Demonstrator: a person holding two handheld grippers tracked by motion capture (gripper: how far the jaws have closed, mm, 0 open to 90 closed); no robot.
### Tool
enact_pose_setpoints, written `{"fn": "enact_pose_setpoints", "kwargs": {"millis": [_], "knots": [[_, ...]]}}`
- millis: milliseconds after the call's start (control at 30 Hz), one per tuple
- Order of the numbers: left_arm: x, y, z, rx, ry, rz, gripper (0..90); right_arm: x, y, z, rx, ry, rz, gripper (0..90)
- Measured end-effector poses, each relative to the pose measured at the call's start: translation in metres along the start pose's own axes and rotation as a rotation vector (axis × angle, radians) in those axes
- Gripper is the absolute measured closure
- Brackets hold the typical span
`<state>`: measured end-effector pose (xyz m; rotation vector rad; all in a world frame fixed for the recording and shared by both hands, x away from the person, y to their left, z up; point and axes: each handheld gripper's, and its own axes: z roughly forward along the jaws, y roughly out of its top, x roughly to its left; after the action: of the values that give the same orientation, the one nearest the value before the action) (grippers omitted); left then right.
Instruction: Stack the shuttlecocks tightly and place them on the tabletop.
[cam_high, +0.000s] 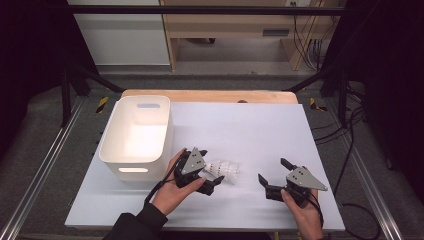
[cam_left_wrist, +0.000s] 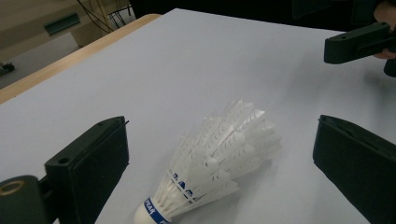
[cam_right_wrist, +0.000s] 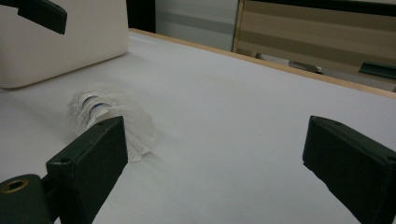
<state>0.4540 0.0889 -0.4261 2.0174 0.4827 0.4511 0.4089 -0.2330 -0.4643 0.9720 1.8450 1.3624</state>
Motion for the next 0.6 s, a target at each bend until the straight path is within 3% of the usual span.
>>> {"fn": "enact_pose_setpoints", "kwargs": {"millis": [367, 600], "knots": [[0.002, 0.007, 0.003, 0.095, -0.018, 0.062, 3.4, 0.0, 0.001, 0.0, -0.003, -0.005, 0.002, 6.1], [0.005, 0.012, 0.007, 0.105, -0.029, 0.065, 3.4, -0.001, 0.0, 0.001, -0.004, -0.005, 0.01, 6.0]]}}
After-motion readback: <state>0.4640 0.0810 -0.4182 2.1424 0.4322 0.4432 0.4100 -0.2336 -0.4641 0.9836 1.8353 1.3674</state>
